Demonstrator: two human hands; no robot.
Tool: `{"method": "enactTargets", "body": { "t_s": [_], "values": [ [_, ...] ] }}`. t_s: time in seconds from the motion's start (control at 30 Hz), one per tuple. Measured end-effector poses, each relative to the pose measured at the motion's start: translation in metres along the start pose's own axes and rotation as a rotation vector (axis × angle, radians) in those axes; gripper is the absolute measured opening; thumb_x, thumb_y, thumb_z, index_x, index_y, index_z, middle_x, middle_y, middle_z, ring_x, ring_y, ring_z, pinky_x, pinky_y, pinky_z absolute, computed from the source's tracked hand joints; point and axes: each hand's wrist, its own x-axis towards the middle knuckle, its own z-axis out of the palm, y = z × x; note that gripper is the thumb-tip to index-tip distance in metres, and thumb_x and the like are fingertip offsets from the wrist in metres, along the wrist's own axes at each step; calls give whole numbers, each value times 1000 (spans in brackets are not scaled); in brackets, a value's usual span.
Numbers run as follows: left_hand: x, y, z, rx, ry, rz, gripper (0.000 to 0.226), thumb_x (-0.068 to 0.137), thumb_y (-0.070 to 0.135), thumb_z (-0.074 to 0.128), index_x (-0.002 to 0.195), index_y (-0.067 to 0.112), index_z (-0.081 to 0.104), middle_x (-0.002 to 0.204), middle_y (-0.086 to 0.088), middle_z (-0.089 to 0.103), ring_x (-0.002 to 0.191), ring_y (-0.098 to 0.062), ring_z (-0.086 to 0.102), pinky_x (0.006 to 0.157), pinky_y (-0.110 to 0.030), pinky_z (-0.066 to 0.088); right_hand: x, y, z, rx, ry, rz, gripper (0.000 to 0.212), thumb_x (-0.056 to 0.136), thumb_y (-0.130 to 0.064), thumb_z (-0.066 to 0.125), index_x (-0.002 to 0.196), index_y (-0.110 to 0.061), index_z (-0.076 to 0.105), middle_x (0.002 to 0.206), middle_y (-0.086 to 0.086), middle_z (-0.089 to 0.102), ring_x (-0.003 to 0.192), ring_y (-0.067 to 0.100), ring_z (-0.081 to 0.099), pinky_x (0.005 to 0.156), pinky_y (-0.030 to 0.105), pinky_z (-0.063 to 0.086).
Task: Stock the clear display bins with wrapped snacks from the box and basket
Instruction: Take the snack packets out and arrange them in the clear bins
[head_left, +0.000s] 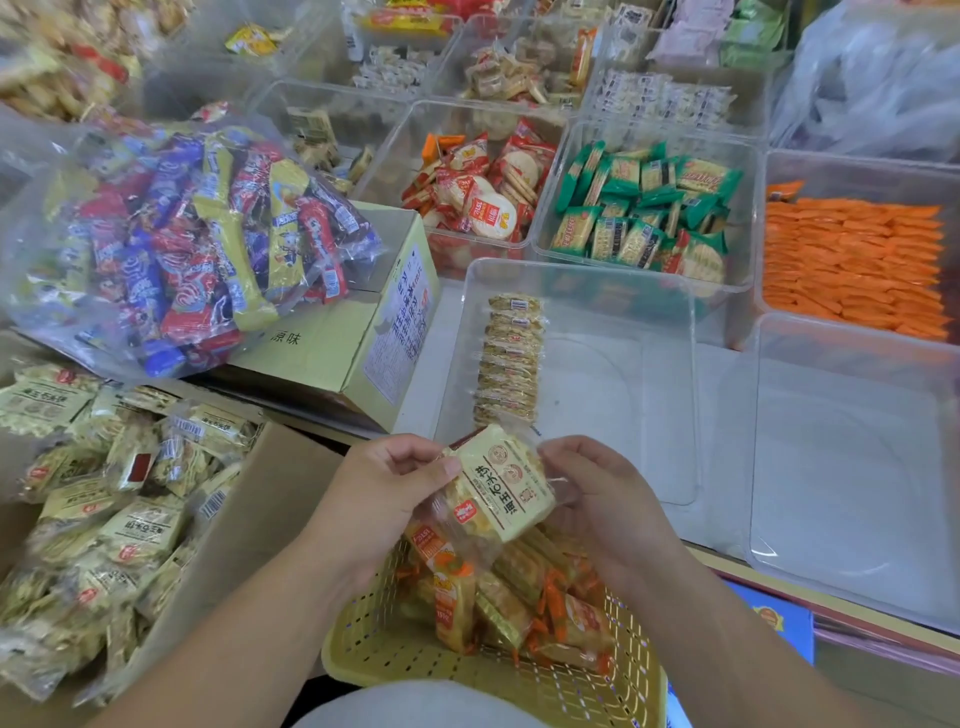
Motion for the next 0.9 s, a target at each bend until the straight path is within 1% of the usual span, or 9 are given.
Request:
{"method": "enactTargets", "body": {
  "t_s": [0.03, 0.2, 0.37, 0.43, 0.53, 0.6, 0.7, 0.8, 0.9],
  "values": [
    [0, 2, -1, 13, -20, 4, 1, 80, 14, 80, 79, 15, 81, 74, -9, 75, 57, -15, 64, 51, -23, 53, -1, -3, -3, -98, -1, -48, 8, 93, -19, 67, 88, -17, 74, 88, 12, 75, 71, 21, 71, 57, 31, 55],
    [6, 6, 0, 145, -145, 36, 20, 67, 27, 83, 83, 14, 82, 74, -9, 75, 55, -14, 61, 51, -21, 51, 3, -24, -12, -493, 1, -294, 17, 91, -21, 71, 75, -21, 76, 68, 1, 71, 55, 6, 58, 52, 15, 44],
    [13, 6, 12, 58, -102, 12, 26, 68, 28, 83, 85, 9, 81, 83, -30, 71, 66, -28, 62, 58, -32, 54, 14, -25, -11, -241, 11, -163, 40, 98, -15, 60, 59, -21, 63, 52, -5, 53, 44, 10, 46, 45, 18, 39],
    [17, 6, 18, 10, -56, -10, 17, 73, 21, 84, 80, 7, 79, 79, -29, 68, 62, -29, 60, 54, -31, 55, 19, -24, -12, -252, 60, -161, 37, 97, -17, 62, 61, -21, 64, 52, -7, 55, 46, 11, 49, 47, 21, 42],
    [25, 4, 26, -6, 30, -36, 12, 86, 9, 80, 75, 9, 74, 72, -19, 64, 50, -21, 57, 46, -27, 52, 21, -22, -18, -557, 222, -390, 3, 93, -29, 69, 92, -31, 67, 90, -12, 69, 81, 6, 66, 68, 23, 51],
    [31, 5, 32, -47, 94, -62, 16, 90, 7, 77, 78, 9, 66, 75, -19, 63, 52, -21, 60, 47, -26, 52, 16, -24, -22, -800, 224, -592, 22, 88, -46, 69, 108, -41, 63, 114, -21, 59, 106, 1, 58, 79, 15, 47],
    [39, 10, 48, -98, 105, -77, 19, 92, 3, 74, 87, 10, 58, 83, -18, 64, 55, -22, 65, 49, -27, 55, 8, -24, -20, -1093, 36, -741, 55, 79, -68, 66, 126, -39, 63, 129, -16, 55, 123, 5, 49, 95, 15, 40],
    [40, 14, 68, -73, -5, -92, 30, 91, 1, 73, 112, 16, 59, 96, -17, 70, 58, -21, 71, 53, -30, 58, 14, -22, -23, -1305, -31, -689, 72, 76, -57, 76, 141, -31, 56, 144, -3, 51, 133, 18, 42, 107, 23, 32],
    [43, 16, 75, 86, -107, -102, 39, 94, 13, 74, 126, 31, 62, 108, -11, 72, 76, -20, 77, 75, -41, 65, 25, -23, -30, -1302, -62, -683, 61, 83, -36, 80, 140, -27, 59, 141, 3, 56, 128, 23, 51, 105, 31, 42]
  ]
}}
